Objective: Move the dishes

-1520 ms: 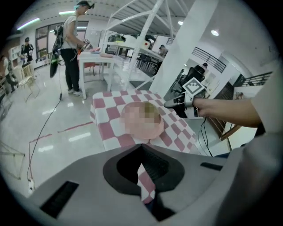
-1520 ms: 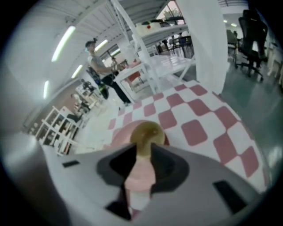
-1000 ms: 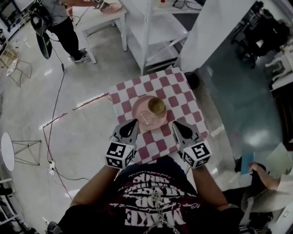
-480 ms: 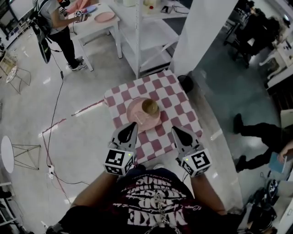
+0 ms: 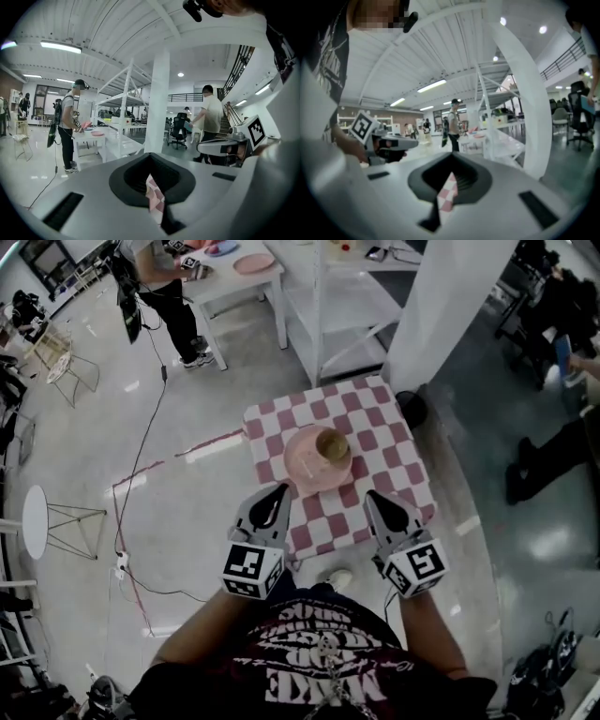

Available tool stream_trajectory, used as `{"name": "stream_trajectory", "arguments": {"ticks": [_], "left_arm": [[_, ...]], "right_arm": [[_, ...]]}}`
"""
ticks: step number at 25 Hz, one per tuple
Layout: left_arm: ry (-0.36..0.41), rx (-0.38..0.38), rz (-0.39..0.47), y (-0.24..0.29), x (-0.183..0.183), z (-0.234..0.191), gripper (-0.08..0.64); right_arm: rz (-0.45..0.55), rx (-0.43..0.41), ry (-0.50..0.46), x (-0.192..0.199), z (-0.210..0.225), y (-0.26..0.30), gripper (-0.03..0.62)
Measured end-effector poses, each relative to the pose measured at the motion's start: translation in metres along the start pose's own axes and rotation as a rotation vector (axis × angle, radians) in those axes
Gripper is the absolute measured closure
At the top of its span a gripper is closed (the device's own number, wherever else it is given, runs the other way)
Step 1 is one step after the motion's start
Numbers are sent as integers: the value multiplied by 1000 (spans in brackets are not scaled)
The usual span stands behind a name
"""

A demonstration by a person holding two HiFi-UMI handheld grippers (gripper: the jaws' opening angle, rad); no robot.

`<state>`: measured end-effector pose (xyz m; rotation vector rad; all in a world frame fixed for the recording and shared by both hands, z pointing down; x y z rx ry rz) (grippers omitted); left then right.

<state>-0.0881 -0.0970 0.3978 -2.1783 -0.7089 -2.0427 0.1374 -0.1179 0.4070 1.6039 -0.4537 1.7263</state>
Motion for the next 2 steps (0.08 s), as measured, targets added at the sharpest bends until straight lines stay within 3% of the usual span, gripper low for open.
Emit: {"name": "stream_trajectory", "arguments": {"ticks": [2], "left_arm": [[6,5,-8,-10,4,-3,532]], "right_arm": [[2,-2,10,3,-13,-2,558]]}}
Point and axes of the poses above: the fingertips, and each gripper's own axes: y forward along the fingers, z to its right, x out of its underside, the point moved 7 cm from there along -y, backward along the fingers
